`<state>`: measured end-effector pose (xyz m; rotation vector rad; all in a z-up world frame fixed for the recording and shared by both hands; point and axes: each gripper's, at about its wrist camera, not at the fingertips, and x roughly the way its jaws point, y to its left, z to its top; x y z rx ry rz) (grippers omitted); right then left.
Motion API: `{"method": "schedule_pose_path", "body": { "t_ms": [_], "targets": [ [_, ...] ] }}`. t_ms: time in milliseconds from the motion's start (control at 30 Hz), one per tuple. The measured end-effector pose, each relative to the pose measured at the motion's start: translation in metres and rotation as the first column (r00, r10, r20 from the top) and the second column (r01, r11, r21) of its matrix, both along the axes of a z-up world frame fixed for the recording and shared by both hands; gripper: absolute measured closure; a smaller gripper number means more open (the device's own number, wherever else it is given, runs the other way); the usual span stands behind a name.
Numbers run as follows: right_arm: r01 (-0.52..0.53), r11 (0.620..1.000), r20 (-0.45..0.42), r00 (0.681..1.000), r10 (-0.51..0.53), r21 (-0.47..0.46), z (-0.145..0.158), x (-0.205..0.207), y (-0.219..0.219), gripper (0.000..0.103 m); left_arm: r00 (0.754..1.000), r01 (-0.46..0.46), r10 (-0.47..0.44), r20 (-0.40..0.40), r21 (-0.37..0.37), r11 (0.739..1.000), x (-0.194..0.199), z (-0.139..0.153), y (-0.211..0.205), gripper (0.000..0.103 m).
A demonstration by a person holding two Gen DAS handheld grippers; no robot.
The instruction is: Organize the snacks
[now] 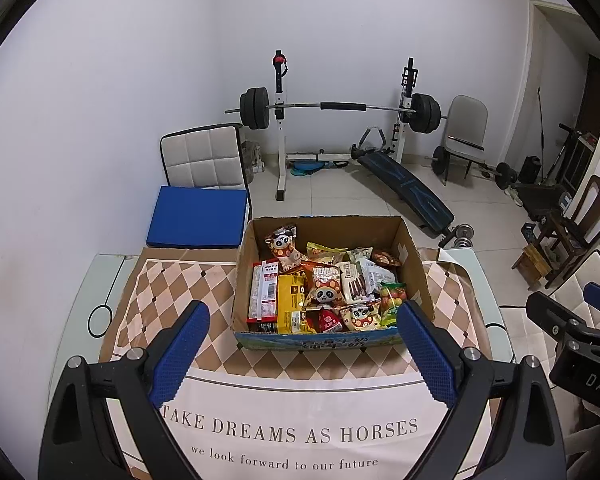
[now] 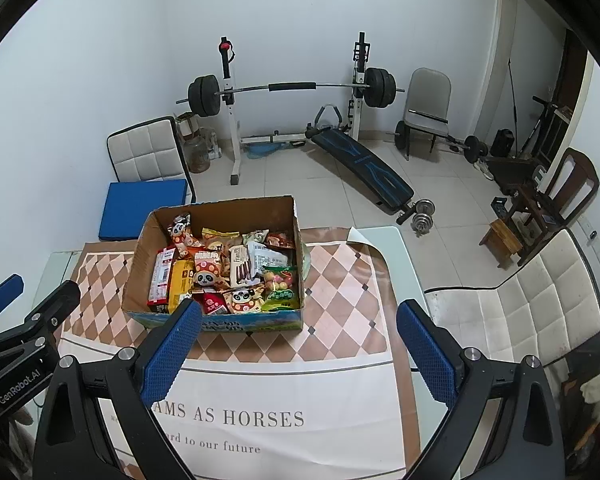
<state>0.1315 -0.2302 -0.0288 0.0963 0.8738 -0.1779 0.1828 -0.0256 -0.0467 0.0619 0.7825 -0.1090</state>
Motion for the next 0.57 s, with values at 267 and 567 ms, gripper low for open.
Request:
{"method": "schedule_pose_path", "body": {
  "t_ms": [267,567],
  "targets": [
    [-0.006,1.0,0.008,1.0,0.006,0.003,0.0054,-0.0013,0.0011,0.003,1.0,0.001,-0.001,0.004,0.002,1.0,0.0002,0.0048,-0.0025,0.007],
    [-0.012,1.0,0.011,1.0,0.012,0.005,0.009,-0.0039,0.0013,0.003,1.0,0.006,-0.006,-0.001,-0.002,1.0,0.0001,0.0055,-0.0028,0.007]
  ]
}}
